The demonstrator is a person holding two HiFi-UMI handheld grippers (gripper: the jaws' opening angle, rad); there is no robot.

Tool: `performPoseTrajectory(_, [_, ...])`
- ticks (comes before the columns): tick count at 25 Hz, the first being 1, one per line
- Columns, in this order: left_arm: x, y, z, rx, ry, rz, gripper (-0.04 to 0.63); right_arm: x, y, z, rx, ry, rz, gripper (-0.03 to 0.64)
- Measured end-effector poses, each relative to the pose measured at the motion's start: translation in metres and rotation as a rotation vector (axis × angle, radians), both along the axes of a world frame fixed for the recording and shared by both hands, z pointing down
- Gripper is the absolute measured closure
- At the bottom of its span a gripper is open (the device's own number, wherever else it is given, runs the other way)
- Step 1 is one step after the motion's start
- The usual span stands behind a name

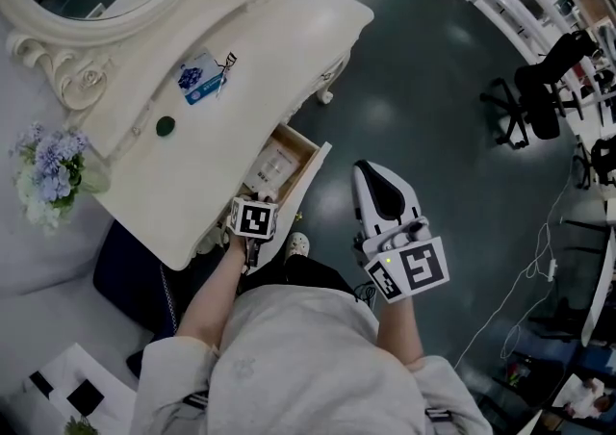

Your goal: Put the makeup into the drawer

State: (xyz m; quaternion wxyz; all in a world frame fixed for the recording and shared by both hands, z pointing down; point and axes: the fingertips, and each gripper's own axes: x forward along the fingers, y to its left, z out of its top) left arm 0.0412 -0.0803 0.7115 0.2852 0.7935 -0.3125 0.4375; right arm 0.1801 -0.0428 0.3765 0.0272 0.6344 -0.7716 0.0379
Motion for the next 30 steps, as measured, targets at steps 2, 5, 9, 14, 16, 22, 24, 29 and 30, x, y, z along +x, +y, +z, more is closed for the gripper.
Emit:
performPoseTrajectory(2, [0.001, 0.000, 0.000, 0.003, -0.010, 0.012, 0.468, 0.000, 0.000, 0.000, -0.002, 0.001, -0.001, 0.594])
performPoseTrajectory(5, [0.001, 0.001, 0.001, 0.009, -0.027, 0.026, 0.459, -0.001, 0.000, 0.000, -0.003, 0.002, -0.005, 0.594])
performPoseTrajectory(9, [-0.001, 0.003, 0.006, 0.014, -0.047, 0.038, 0.443, -0.002, 0.000, 0.001, -0.004, 0.003, -0.007, 0.594])
performPoseTrajectory(14, [-0.001, 0.004, 0.007, 0.026, -0.062, 0.049, 0.433, -0.001, -0.001, 0.000, -0.006, 0.002, -0.012, 0.594])
performPoseTrajectory(16, [-0.001, 0.004, 0.007, 0.031, -0.072, 0.061, 0.426, -0.001, -0.002, 0.000, -0.006, 0.002, -0.014, 0.594])
performPoseTrajectory(22, [-0.001, 0.008, 0.010, 0.024, -0.071, 0.099, 0.402, -0.003, -0.002, 0.002, -0.005, 0.001, -0.020, 0.594])
performPoseTrajectory(24, [0.000, 0.009, 0.009, 0.025, -0.074, 0.106, 0.399, -0.002, -0.002, 0.001, -0.006, -0.001, -0.020, 0.594])
performPoseTrajectory(29, [-0.004, 0.000, 0.000, 0.091, -0.079, 0.076, 0.466, -0.002, -0.002, 0.001, -0.006, -0.004, -0.024, 0.594])
performPoseTrajectory(30, [-0.006, -0.003, -0.003, 0.116, -0.083, 0.063, 0.541, -0.002, -0.002, 0.001, -0.006, -0.006, -0.025, 0.594])
